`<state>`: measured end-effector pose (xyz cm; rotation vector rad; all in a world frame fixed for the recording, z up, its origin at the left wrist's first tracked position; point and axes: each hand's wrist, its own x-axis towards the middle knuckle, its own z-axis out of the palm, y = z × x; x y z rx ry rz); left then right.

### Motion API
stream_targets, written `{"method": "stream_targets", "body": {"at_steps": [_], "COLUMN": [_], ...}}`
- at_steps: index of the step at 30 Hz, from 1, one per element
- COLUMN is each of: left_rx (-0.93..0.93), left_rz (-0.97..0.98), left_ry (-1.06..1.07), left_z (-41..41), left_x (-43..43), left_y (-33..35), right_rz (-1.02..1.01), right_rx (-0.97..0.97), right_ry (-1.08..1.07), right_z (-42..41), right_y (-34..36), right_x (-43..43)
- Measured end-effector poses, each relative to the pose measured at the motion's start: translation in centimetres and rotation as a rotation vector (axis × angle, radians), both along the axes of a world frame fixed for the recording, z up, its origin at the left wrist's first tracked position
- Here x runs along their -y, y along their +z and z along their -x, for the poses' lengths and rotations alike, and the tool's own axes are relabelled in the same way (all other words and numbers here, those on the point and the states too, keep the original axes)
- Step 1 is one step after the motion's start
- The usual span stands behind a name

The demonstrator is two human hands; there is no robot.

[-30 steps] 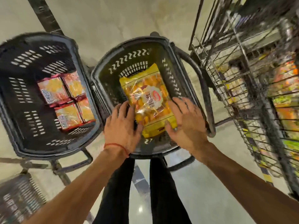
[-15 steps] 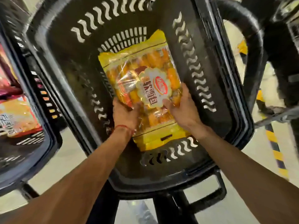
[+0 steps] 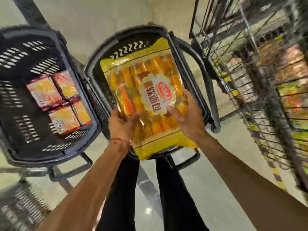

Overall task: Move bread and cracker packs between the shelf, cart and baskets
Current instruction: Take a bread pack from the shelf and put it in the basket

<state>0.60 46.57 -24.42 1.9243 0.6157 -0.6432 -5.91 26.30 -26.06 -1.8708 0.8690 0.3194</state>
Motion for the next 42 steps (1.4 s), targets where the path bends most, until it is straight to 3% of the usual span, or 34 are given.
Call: {"method": "stream_targets", "body": {"at_steps": [11, 15, 22, 30, 36, 42], "left_rx": [0.072, 0.053, 0.058, 0.184, 0.21, 0.193], "left_rz": [0.254, 0.357, 0.475, 0.475, 0.505, 0.466], "left_ry": [-0.138, -0.233, -0.405, -0.547, -0.607, -0.644], "left_z": [5.7, 8.0, 12.1, 18.5, 27.0, 37.9], "left_x": [0.2, 0.4, 0.5, 5.2, 11.1, 17.7], "left_y": [24.5, 29.6, 32.8, 36.4, 38.4, 38.5], "right_rz": [-0.082, -0.055, 0.02, 0.512, 0.165, -0.139], "right_rx": [0.175, 0.212, 0.224, 0.225, 0.242, 0.532], "right_ry": [-0.16, -0.195, -0.327, -0.797, -0.968, -1.313], "right_z": [9.1, 13.2, 20.1, 31.4, 38.1, 45.0], "right_y": [25.6, 31.2, 36.0, 39.9, 38.6, 37.6], "right_x": [0.2, 0.5, -1.0, -5.8, -6.6, -1.3]}}
